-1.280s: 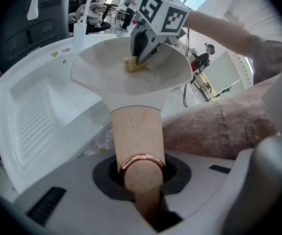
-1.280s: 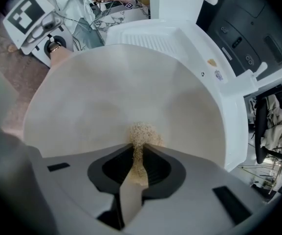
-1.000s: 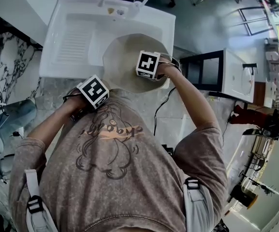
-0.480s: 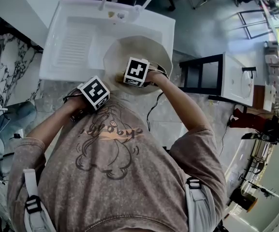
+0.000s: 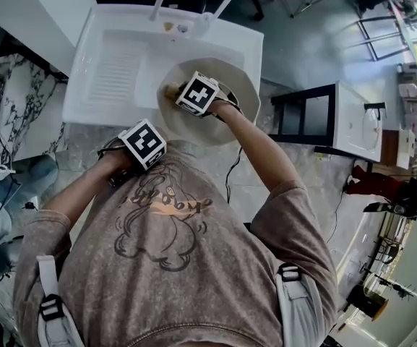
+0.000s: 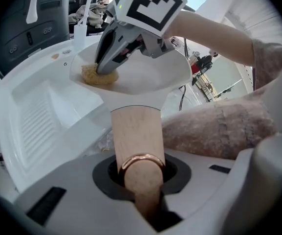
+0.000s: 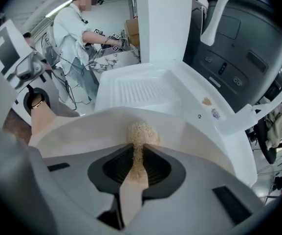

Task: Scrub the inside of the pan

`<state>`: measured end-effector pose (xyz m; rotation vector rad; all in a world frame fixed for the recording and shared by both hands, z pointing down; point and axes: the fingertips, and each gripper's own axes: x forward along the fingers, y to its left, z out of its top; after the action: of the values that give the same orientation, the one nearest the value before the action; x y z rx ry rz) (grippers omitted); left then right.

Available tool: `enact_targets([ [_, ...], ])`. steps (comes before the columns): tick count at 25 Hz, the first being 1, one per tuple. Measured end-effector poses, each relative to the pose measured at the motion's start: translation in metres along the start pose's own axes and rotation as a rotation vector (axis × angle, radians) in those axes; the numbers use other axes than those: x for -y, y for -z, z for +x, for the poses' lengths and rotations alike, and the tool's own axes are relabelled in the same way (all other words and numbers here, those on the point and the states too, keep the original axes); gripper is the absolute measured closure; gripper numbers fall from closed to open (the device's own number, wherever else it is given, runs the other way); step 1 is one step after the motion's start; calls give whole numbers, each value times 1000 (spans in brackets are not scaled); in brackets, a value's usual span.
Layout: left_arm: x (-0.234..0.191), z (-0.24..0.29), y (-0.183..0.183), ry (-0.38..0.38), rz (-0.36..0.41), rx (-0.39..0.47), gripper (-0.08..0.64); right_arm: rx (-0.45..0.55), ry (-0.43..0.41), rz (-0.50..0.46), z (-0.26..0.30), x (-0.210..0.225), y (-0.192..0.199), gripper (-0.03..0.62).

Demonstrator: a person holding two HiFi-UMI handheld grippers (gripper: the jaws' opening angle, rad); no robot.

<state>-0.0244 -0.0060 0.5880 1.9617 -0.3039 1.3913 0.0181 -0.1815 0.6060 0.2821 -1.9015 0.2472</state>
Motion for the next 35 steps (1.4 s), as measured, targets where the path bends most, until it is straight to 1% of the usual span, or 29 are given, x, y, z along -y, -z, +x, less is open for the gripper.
enact_targets([
  [3,1,-1,2,1,-5,3,485,8,50,28,1,20,0,517],
  [7,2,0,4,2,-10,3,485,3,144,59,-1,53,10,517],
  [12,2,0,7,9,-26,6,485,-6,216,104,-12,79,25,517],
  [14,1,-1,7,9,-29,7,485,-32,238,122,-16,84,36,517],
  [17,1,-2,9,6,-31,7,485,-33,254,132,-21,87,42,517],
  [21,-1,-2,10,1,-37,8,485,-89,281,115,-28,90,58,517],
  [23,-1,-3,11,3,-42,8,485,-82,283,102,-32,91,60,517],
  [26,0,-3,12,8,-44,6,485,-155,272,112,-42,84,83,517],
  [28,-1,-3,13,9,-44,5,485,-193,259,97,-48,78,95,517],
  [30,-2,-2,13,10,-44,4,485,-188,237,66,-51,72,97,517],
  [33,-1,-2,12,13,-44,0,483,-212,200,41,-58,64,107,517],
  [35,-1,-2,12,15,-44,0,483,-228,155,38,-63,53,114,517],
])
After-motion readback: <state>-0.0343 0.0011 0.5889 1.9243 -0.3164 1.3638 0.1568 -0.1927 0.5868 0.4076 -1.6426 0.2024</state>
